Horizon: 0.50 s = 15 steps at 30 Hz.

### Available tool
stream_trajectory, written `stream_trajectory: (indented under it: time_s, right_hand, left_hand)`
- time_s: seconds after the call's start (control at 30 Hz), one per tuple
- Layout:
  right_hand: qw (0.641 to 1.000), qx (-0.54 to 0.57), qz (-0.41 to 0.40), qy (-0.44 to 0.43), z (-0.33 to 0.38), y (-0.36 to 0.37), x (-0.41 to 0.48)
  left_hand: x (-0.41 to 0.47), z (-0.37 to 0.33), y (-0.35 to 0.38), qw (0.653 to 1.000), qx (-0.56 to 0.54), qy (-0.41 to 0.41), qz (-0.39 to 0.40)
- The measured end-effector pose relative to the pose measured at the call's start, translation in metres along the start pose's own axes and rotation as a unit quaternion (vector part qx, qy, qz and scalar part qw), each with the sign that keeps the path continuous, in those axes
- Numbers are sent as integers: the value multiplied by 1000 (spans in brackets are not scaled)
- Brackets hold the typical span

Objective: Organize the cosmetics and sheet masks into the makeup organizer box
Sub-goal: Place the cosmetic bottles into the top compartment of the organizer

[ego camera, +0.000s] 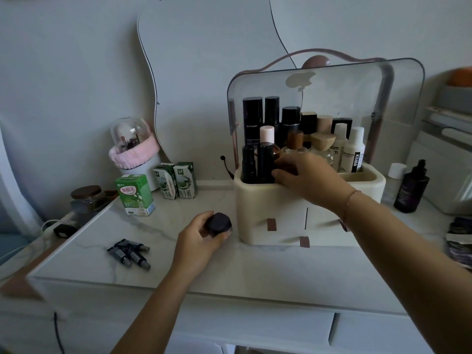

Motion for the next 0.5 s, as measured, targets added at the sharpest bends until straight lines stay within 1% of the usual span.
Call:
stream_trajectory:
  time_s: [0.1, 0.13, 0.17, 0.2, 0.27, 0.33, 0.43, 0.5]
  right_hand:
    - [988, 73, -134, -13, 12, -12, -26]
    - [983, 100, -150, -28, 18, -15, -38]
    - [982, 126, -135, -40, 23, -14, -51]
    - [983, 152, -95, -46, 28, -12, -62]
    - [980, 194, 13, -44, 32, -5, -77]
    - [973, 209, 87, -41, 28, -4, -82]
    - [967, 220, 115, -52, 16, -20, -78]
    - [964, 224, 127, -60, 10, -32, -74]
  left_hand:
    - [-21, -25, -8, 998, -40, 54, 0]
    - [-28, -38, -10, 995, -52, 81, 5]
    - [-35, -52, -10, 992, -64, 109, 14]
    - [-40, -67, -10, 987, -74, 141, 26]
    - [-49, -95, -5, 974, -84, 204, 55]
    - [-54, -116, 1, 965, -109, 223, 88]
    - [-52, -137, 9, 956, -159, 210, 126]
    - [-48, -148, 15, 954, -166, 212, 131]
Point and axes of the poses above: each hand's wrist, its own x-axis towards the middle knuckle, its own y-axis out of the palm, z = x × y, the point moved 3 cm from there along x, towards the middle knuckle, and after that the axes turned 4 degrees about x, right-handed, at the moved point
